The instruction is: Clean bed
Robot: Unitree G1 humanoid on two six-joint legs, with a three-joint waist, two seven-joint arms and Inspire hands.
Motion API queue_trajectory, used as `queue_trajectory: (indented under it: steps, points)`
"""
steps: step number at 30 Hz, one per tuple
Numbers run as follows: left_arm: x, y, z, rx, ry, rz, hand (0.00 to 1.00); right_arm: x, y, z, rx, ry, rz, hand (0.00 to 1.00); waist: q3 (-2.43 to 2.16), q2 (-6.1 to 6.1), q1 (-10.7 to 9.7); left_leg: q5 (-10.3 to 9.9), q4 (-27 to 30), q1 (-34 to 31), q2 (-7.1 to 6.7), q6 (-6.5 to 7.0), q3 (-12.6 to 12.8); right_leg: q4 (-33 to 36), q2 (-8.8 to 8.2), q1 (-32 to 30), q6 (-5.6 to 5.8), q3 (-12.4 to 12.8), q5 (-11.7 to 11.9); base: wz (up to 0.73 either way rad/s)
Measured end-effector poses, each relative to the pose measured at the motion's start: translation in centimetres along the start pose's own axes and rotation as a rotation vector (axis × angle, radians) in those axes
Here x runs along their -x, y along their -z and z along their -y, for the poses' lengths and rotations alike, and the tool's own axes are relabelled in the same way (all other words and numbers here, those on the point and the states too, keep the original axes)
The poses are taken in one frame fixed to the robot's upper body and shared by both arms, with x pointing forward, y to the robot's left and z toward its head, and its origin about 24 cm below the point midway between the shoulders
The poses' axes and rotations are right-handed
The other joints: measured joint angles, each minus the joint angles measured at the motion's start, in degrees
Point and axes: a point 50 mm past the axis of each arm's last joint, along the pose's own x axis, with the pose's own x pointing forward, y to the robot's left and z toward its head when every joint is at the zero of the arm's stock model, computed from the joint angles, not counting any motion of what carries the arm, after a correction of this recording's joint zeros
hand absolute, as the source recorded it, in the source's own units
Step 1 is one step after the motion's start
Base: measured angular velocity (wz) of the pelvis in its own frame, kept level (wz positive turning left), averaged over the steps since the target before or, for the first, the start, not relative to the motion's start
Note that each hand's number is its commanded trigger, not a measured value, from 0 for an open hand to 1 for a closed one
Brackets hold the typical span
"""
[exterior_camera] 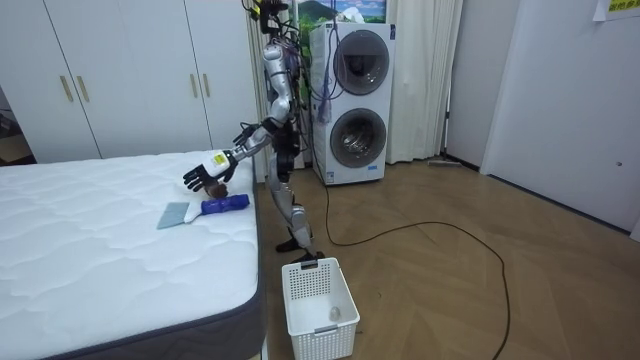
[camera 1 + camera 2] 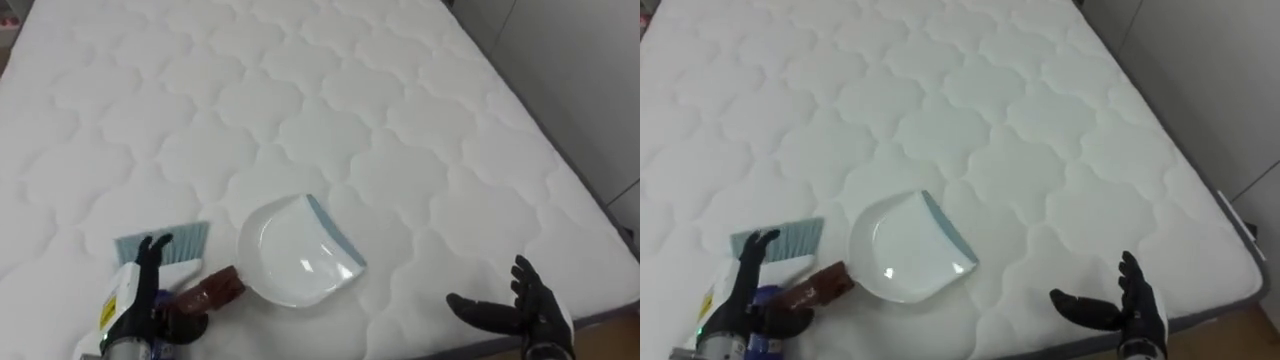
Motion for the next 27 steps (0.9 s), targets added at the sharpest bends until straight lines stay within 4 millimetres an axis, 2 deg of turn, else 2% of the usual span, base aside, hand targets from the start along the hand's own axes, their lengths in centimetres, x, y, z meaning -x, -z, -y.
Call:
queue_trajectory:
  steps: [6, 9, 11, 15, 18, 20, 22, 25, 26, 27]
  points:
    - [0.9, 1.7, 0.8, 0.06, 0.01, -0.1, 0.0, 0.0, 0.5, 0.5, -0.005, 0.024, -0.022, 0.0, 0.02, 0.47, 0.0, 0.0, -0.5, 1.0, 0.26, 0.0, -0.3, -2.1, 0.05, 1.6, -0.05, -0.7, 0.5, 0.04]
    - [1.4, 2.8, 0.3, 0.103, -0.029, -0.152, 0.0, -0.1, 1.0, 2.0, -0.046, 0.104, -0.053, 0.0, 0.08, 0.75, 0.0, 0.0, -0.8, 2.0, 0.33, 0.0, -0.2, -2.2, 0.08, 2.4, -0.07, -1.1, 0.6, 0.01]
    - [2.0, 4.5, -0.3, 0.123, -0.083, -0.231, 0.0, 0.0, 1.5, 2.9, -0.07, 0.165, -0.077, 0.0, -0.23, 0.96, 0.1, 0.0, -0.8, 2.4, 0.36, 0.0, -0.1, -2.0, 0.16, 2.6, -0.08, -1.2, 0.6, -0.09]
    - [3.5, 7.6, -1.3, 0.128, -0.178, -0.388, 0.0, 0.9, 3.9, 4.5, -0.048, 0.236, -0.176, 0.0, -0.45, 0.62, 0.1, 0.0, -1.0, 2.7, 0.42, -0.08, -0.1, -1.9, 0.18, 2.7, -0.13, -1.8, 0.6, -0.01]
    - [6.2, 10.2, -1.5, 0.142, -0.2, -0.525, 0.0, 2.6, 6.8, 5.9, -0.036, 0.276, -0.305, 0.0, -0.65, 0.37, 0.2, -0.2, -1.8, 3.5, 0.46, -0.27, -0.4, -2.0, 0.26, 3.3, -0.19, -2.3, 0.6, 0.0]
    - [7.5, 11.4, -1.3, 0.148, -0.206, -0.594, 0.0, 3.6, 8.4, 6.7, -0.024, 0.306, -0.374, 0.0, -0.55, 0.3, 0.2, -0.2, -2.1, 3.9, 0.46, -0.27, -0.8, -1.9, 0.22, 3.9, -0.19, -2.7, 0.6, 0.09]
    - [8.4, 12.3, -1.0, 0.145, -0.201, -0.66, 0.0, 4.2, 9.4, 6.9, -0.015, 0.313, -0.431, 0.0, -0.67, 0.17, 0.2, -0.2, -2.2, 4.0, 0.45, -0.29, -1.0, -2.0, 0.2, 4.2, -0.2, -2.8, 0.6, 0.05]
    - [9.2, 12.8, -0.5, 0.138, -0.185, -0.714, 0.0, 4.9, 10.5, 7.2, 0.01, 0.293, -0.487, 0.0, -0.54, -0.14, 0.3, -0.2, -2.5, 4.0, 0.44, -0.31, -1.0, -2.1, 0.19, 4.5, -0.25, -2.9, 0.6, 0.0]
    - [9.4, 13.0, -0.4, 0.133, -0.178, -0.728, 0.0, 5.2, 10.9, 7.2, 0.039, 0.282, -0.511, 0.0, -0.36, -0.41, 0.6, -0.2, -2.5, 4.1, 0.44, -0.31, -1.0, -2.1, 0.22, 4.5, -0.28, -2.9, 0.6, 0.0]
    - [9.6, 13.1, -0.3, 0.129, -0.173, -0.738, 0.0, 5.3, 11.1, 7.3, 0.052, 0.276, -0.525, 0.0, -0.45, -0.2, 0.8, -0.2, -2.5, 4.1, 0.45, -0.31, -1.0, -2.1, 0.24, 4.5, -0.29, -2.9, 0.6, 0.0]
